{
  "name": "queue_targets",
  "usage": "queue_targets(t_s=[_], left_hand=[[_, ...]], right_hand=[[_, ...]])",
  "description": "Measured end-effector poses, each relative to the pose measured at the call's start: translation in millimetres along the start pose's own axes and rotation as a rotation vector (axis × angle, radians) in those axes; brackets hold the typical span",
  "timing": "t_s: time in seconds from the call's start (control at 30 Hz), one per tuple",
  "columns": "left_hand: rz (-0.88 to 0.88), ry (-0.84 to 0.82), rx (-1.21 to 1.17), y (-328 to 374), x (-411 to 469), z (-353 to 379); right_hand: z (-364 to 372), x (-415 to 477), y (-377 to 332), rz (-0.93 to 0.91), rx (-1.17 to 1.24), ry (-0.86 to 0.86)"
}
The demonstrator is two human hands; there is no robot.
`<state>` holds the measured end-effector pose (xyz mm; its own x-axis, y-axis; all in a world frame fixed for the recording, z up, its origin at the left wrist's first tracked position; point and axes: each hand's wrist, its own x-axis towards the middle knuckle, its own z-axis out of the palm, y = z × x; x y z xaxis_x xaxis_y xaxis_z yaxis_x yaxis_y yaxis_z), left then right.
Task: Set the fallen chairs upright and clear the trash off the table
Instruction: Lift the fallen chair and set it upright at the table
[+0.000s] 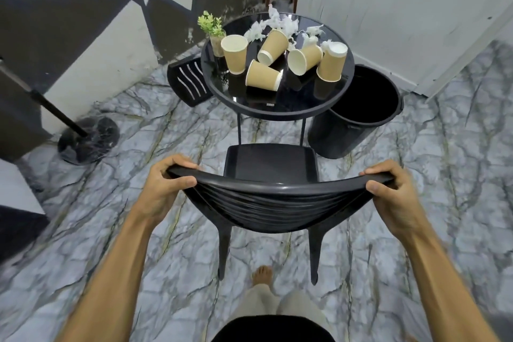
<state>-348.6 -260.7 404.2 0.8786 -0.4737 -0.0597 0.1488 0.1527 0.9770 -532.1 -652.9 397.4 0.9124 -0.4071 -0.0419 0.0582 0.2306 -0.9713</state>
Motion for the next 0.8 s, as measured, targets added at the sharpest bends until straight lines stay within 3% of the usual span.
queue_targets(t_s=[0.8], left_hand=[[-0.012,0.072,0.046,-21,54,31]], right_hand=[[-39,77,14,0.114,0.061,-0.086]])
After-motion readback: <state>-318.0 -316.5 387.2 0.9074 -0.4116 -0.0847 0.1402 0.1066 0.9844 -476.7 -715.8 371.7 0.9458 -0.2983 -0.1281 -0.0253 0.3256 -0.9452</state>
